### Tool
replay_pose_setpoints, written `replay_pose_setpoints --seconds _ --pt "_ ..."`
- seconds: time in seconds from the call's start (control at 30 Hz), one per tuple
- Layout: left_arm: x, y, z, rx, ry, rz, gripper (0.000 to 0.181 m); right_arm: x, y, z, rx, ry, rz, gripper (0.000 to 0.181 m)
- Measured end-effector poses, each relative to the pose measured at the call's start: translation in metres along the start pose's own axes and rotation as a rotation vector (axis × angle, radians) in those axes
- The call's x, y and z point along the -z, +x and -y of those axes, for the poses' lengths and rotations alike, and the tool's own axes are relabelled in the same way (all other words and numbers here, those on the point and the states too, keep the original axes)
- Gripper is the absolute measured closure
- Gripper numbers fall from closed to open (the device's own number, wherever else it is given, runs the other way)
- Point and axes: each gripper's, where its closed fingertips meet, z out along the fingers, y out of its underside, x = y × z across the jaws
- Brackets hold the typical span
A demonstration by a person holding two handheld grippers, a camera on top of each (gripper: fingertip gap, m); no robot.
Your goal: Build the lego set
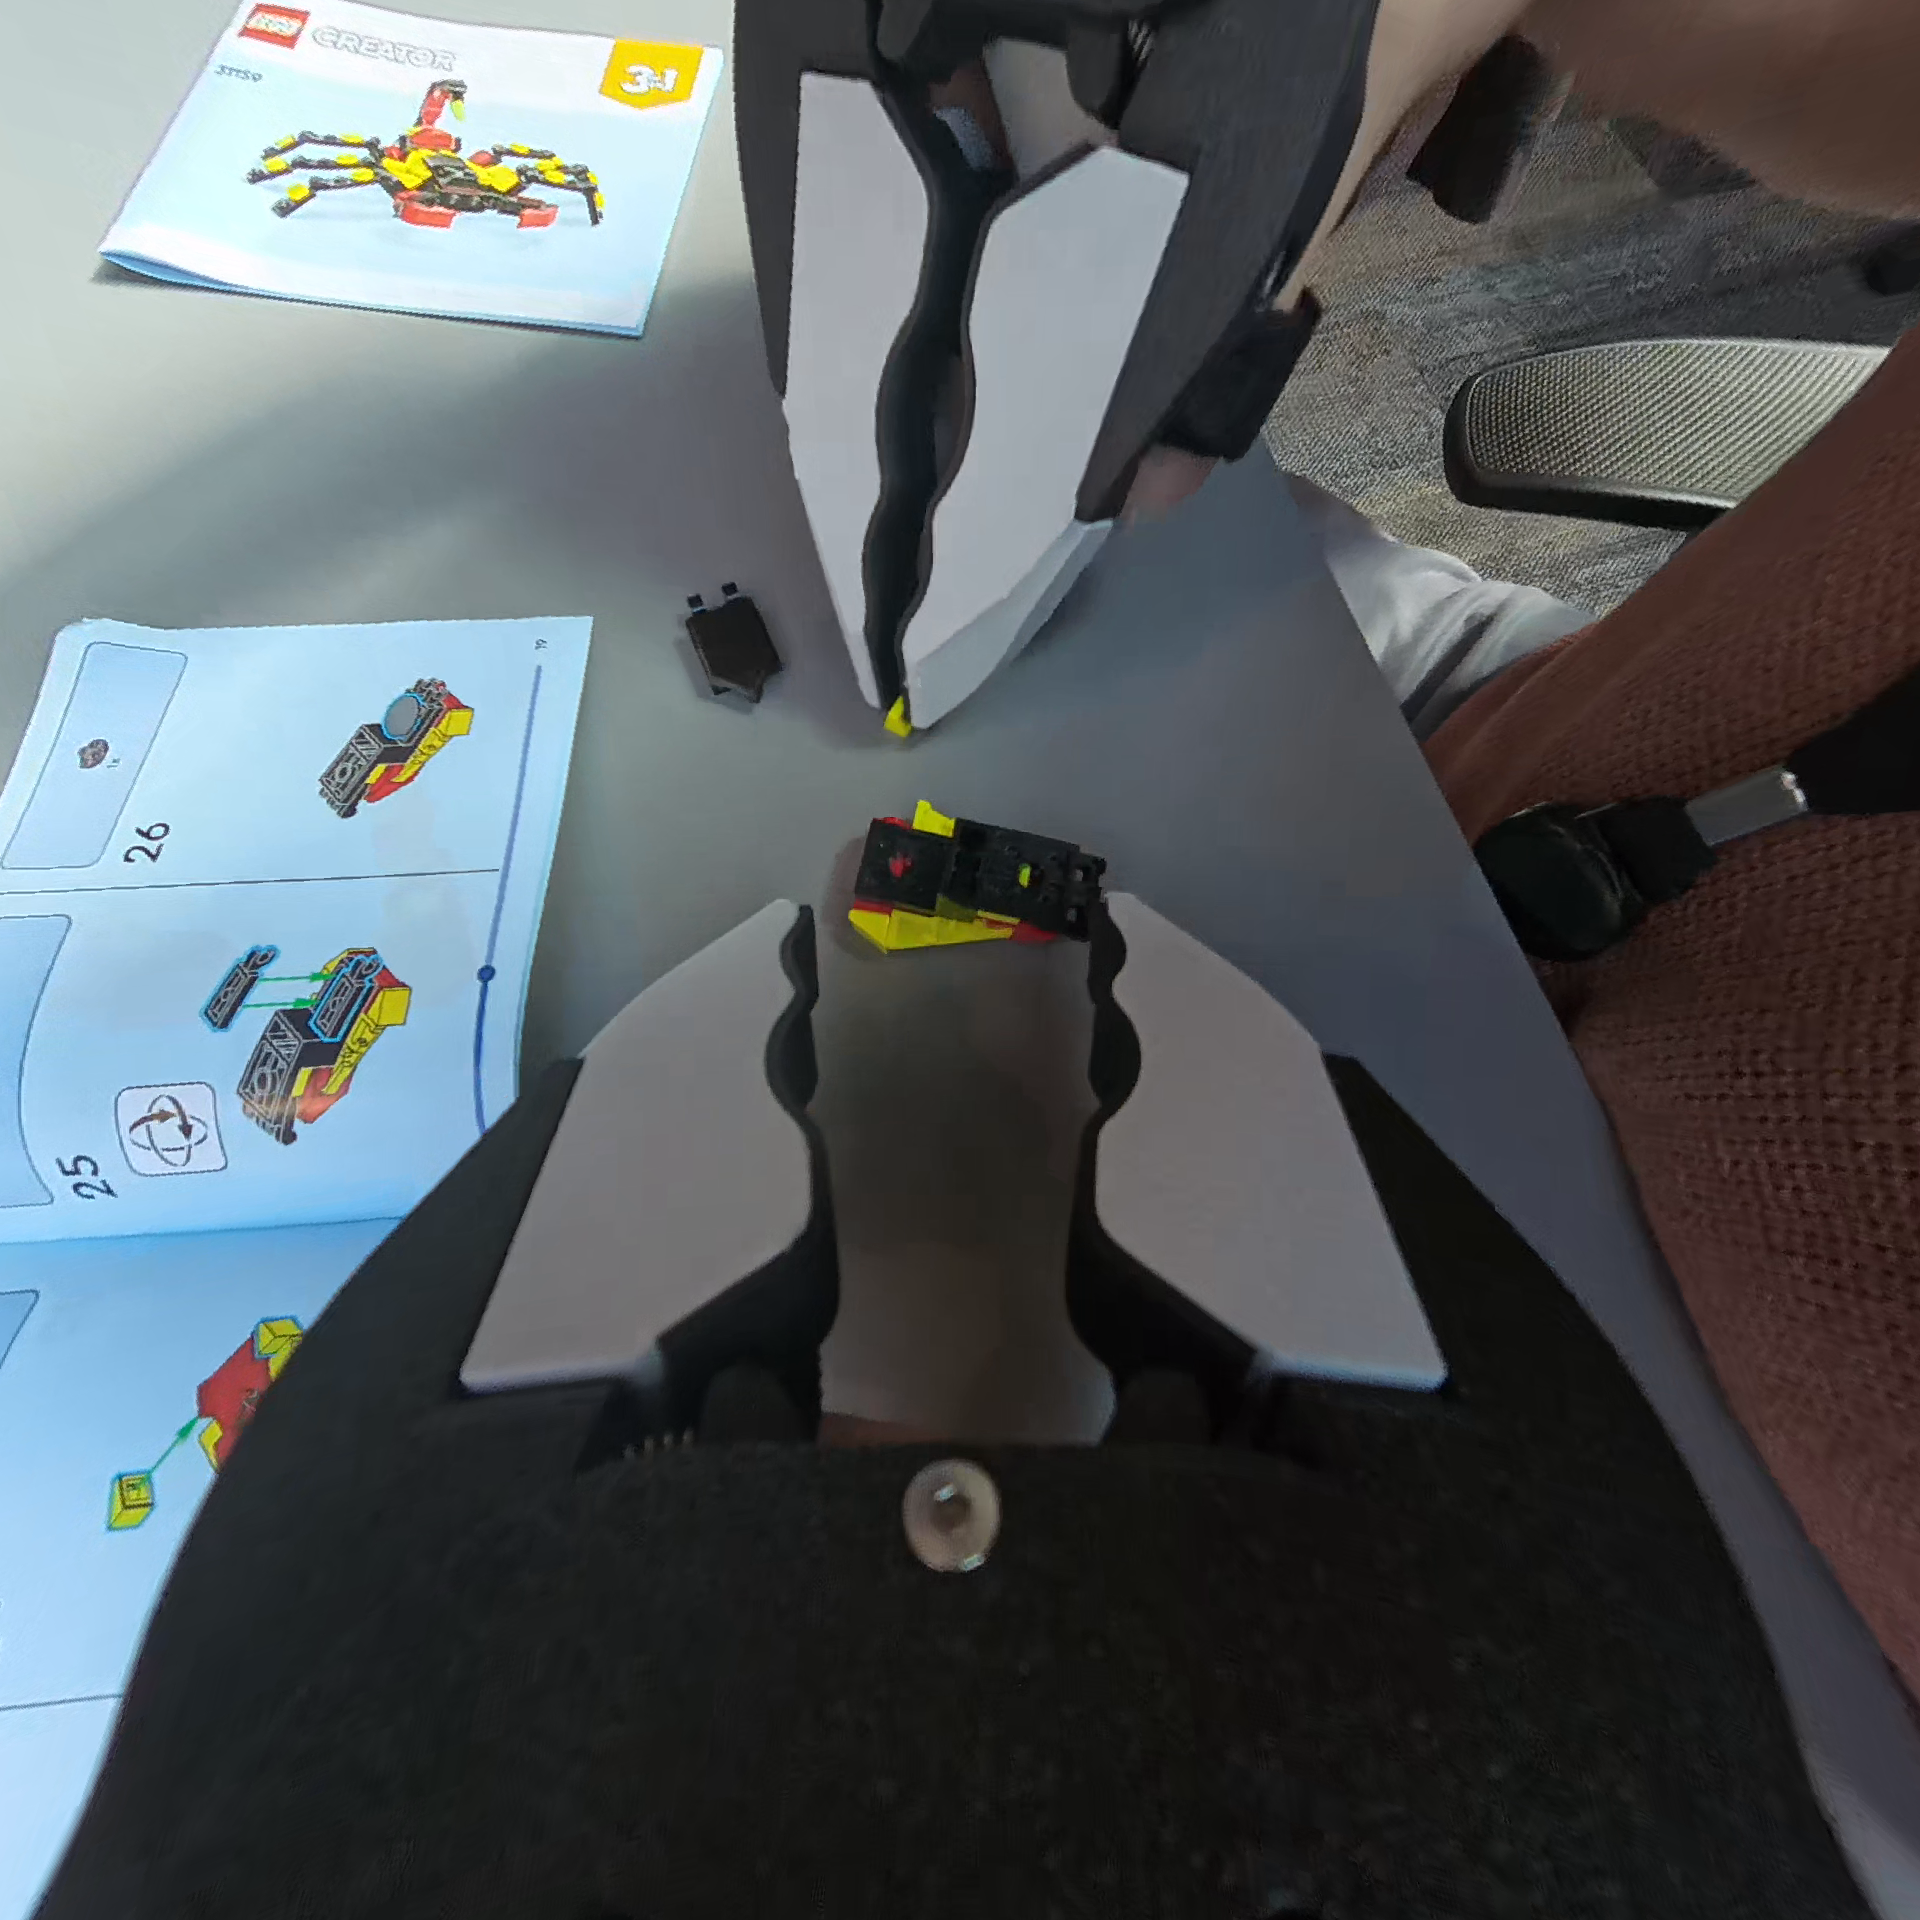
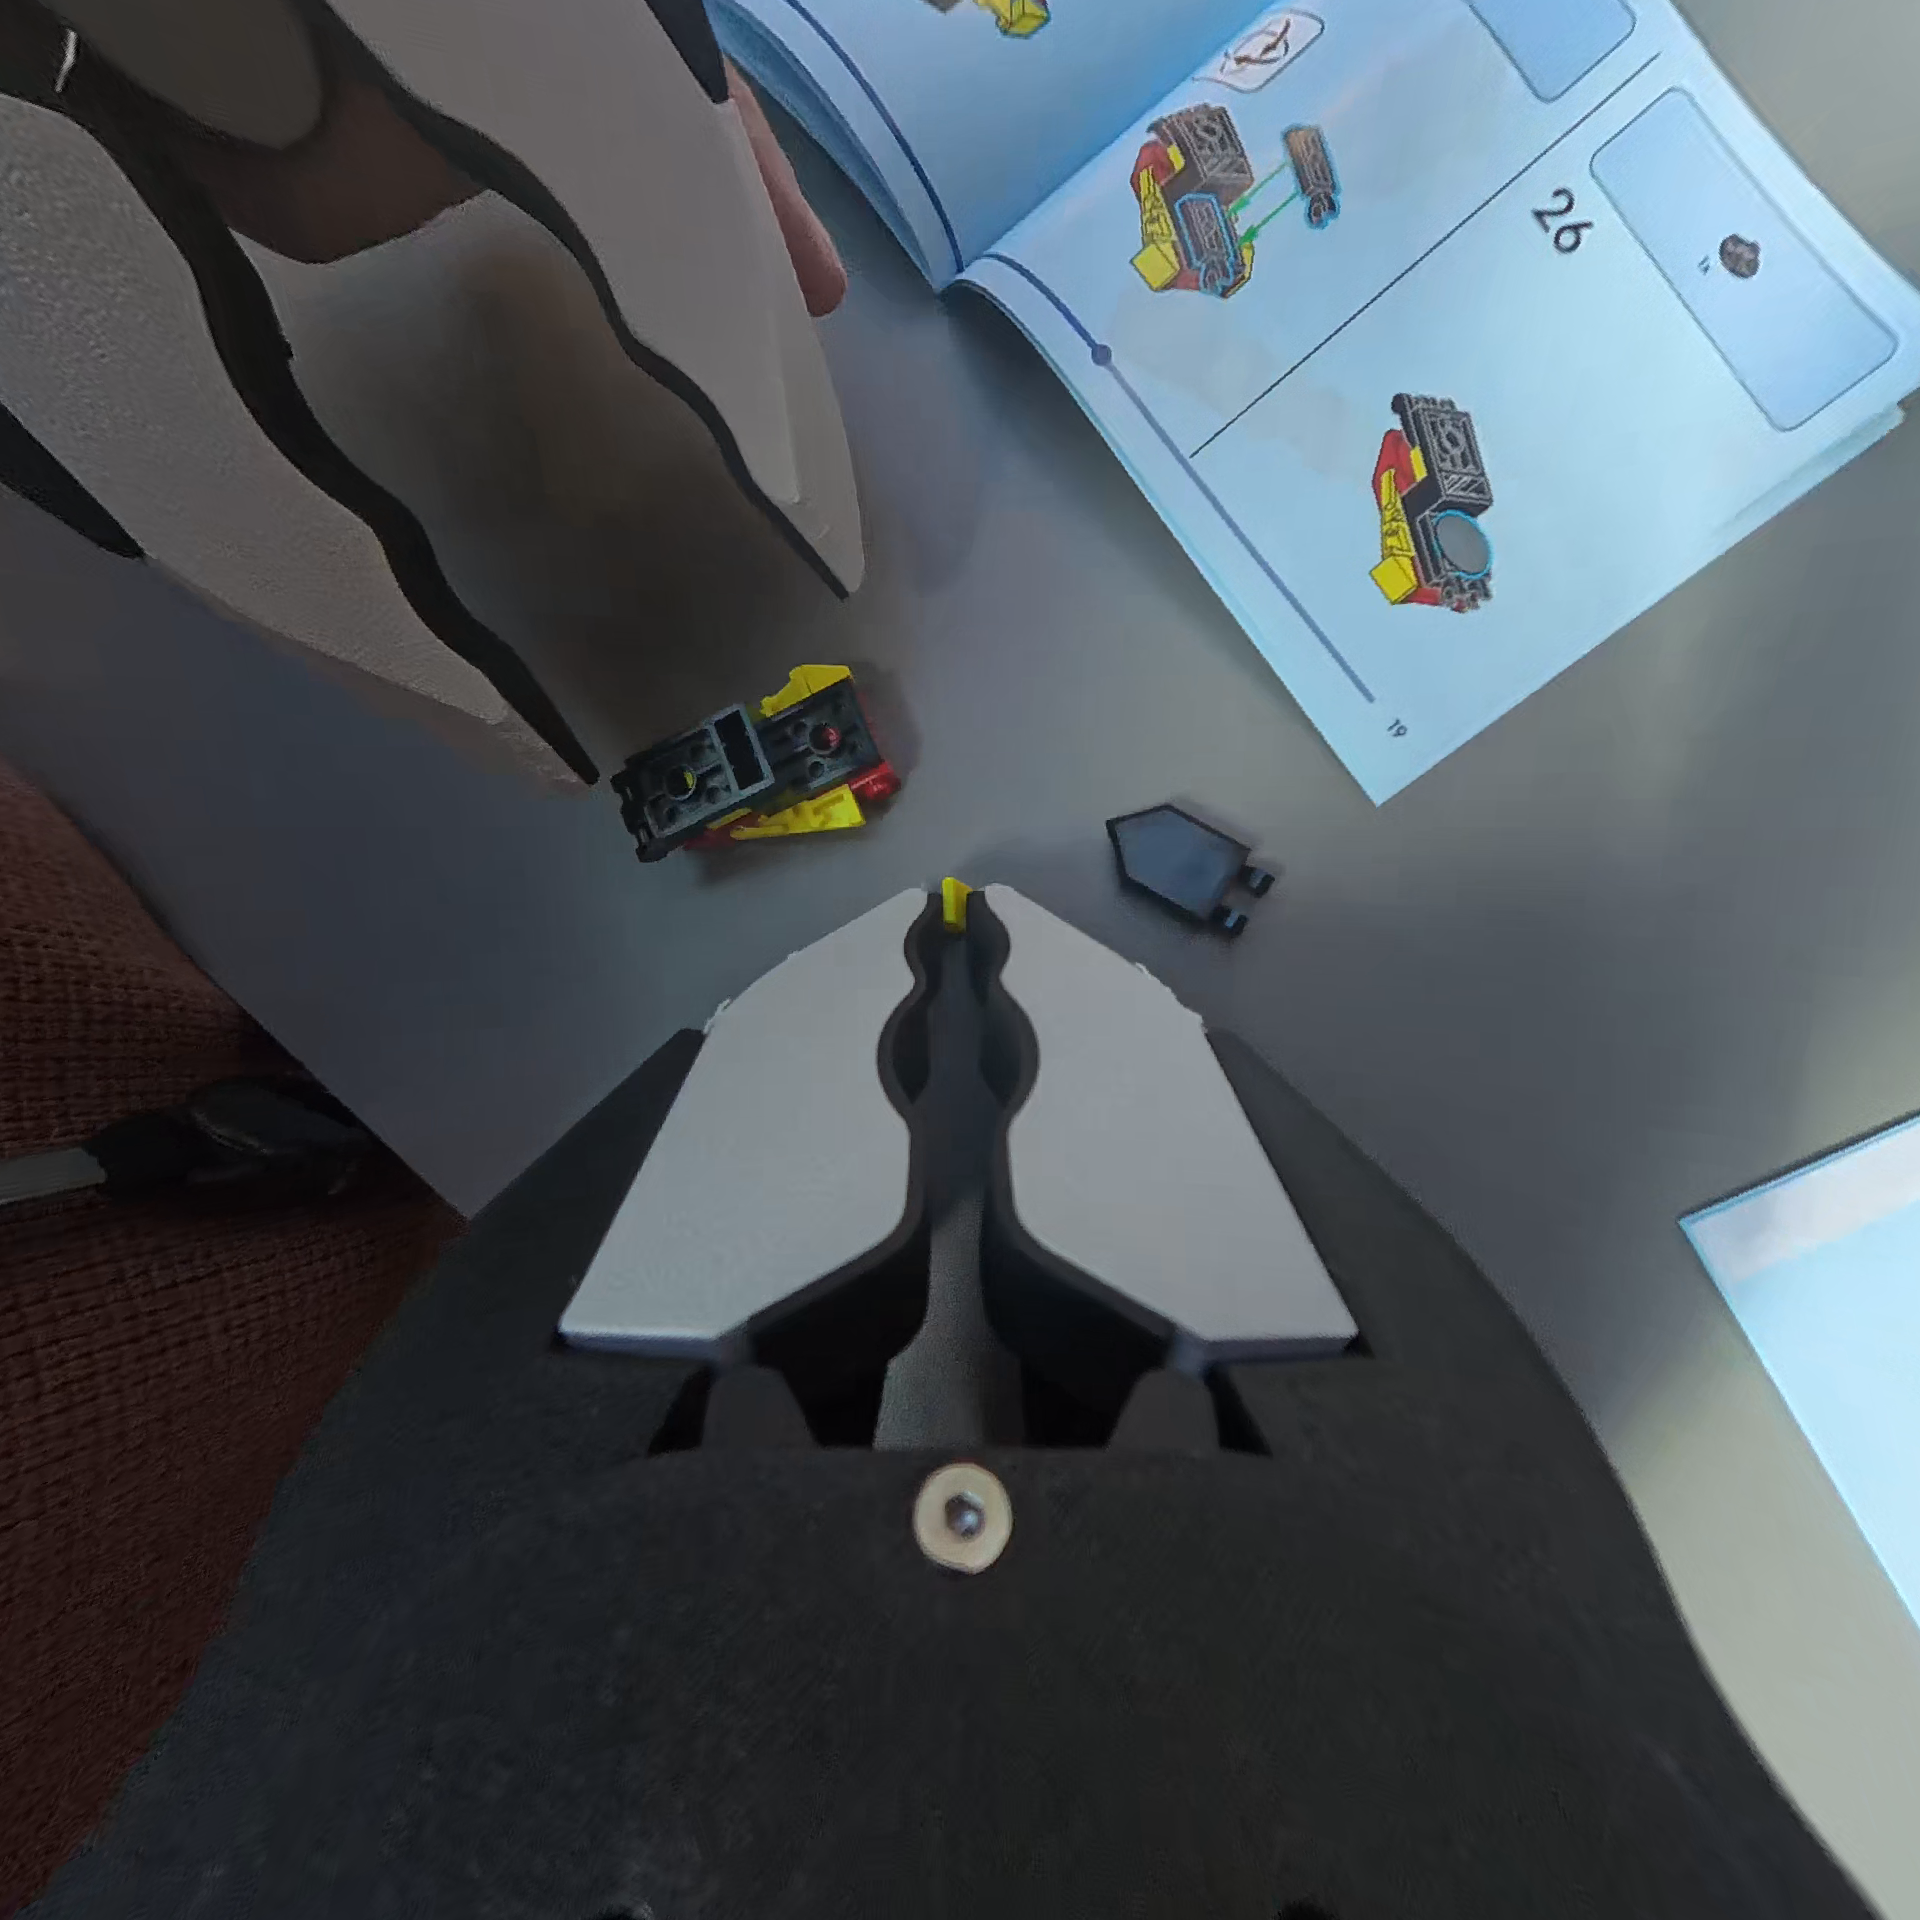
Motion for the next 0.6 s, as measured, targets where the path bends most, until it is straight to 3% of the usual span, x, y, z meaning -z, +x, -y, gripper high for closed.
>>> replay_pose_setpoints --seconds 0.03,0.17,0.27,0.43,0.6 --pt "0.000 0.001 -0.002 -0.011 -0.014 -0.002 0.131 0.002 -0.003 -0.003 -0.024 -0.045 0.021 0.178" --pt "-0.003 0.002 -0.003 -0.035 -0.028 -0.009 0.131 0.005 0.004 -0.008 0.030 -0.240 0.002 0.178" --pt "-0.004 0.001 -0.003 -0.053 -0.017 0.002 0.131 0.002 0.007 -0.002 0.093 -0.289 -0.025 0.177" --pt "0.001 0.001 -0.002 -0.053 0.019 0.015 0.131 0.013 0.001 0.011 0.194 -0.179 -0.055 0.164" --pt "0.006 -0.003 -0.006 -0.054 0.019 0.031 0.131 0.020 0.003 0.003 0.390 -0.073 -0.077 0.170"
